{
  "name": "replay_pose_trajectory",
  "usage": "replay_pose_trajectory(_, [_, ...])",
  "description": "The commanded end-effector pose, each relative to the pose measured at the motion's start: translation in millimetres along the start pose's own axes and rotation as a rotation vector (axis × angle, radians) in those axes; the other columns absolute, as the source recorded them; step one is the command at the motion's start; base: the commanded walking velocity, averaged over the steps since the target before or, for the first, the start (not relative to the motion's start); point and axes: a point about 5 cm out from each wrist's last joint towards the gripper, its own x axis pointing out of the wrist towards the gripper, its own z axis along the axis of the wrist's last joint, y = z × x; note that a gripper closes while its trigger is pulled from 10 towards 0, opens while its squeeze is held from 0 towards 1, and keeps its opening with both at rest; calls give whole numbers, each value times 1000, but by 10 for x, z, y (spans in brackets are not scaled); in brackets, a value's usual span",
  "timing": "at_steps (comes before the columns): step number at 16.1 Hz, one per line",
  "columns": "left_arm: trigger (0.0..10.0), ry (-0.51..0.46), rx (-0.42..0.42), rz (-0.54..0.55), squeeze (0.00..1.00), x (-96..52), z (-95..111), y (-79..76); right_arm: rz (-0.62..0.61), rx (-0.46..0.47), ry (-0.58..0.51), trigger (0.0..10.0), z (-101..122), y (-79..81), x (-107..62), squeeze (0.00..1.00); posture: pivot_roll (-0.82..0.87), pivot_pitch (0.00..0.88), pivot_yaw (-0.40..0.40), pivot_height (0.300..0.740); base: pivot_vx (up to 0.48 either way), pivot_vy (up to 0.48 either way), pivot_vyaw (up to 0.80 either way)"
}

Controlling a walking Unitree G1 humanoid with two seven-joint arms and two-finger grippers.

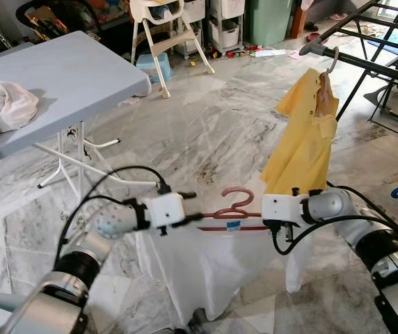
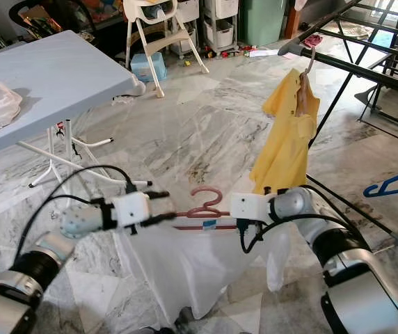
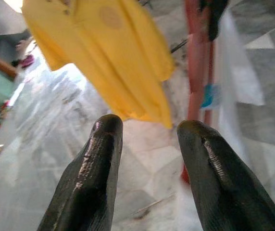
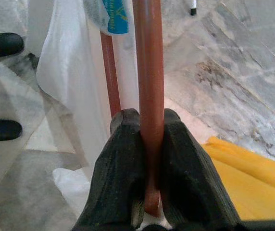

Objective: Hang hanger

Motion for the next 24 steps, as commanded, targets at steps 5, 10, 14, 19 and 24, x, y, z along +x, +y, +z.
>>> replay_pose_trajectory(5, [10000, -22, -19, 195, 1000, -271, -8, 262, -248, 93, -76, 0, -50, -107, -114, 0, -157, 59, 116, 740, 0, 0, 0])
replay_pose_trajectory(10, [10000, 51, -124, 346, 1000, -497, -267, 84, -433, 176, -166, 0, -69, -43, -208, 0, -165, 58, 108, 740, 0, 0, 0])
replay_pose_trajectory(14, [10000, 137, -151, 346, 1000, -547, -399, 34, -520, 129, -252, 0, 24, -20, -403, 0, -184, 53, 111, 740, 0, 0, 0])
replay_pose_trajectory(19, [10000, 144, -147, 460, 1000, -581, -391, 208, -501, 76, -293, 0, 10, 114, -658, 0, -217, 50, 125, 740, 0, 0, 0])
replay_pose_trajectory(24, [10000, 160, -219, 598, 1000, -596, -430, 301, -482, 56, -305, 0, 44, 141, -722, 0, -223, 47, 131, 740, 0, 0, 0])
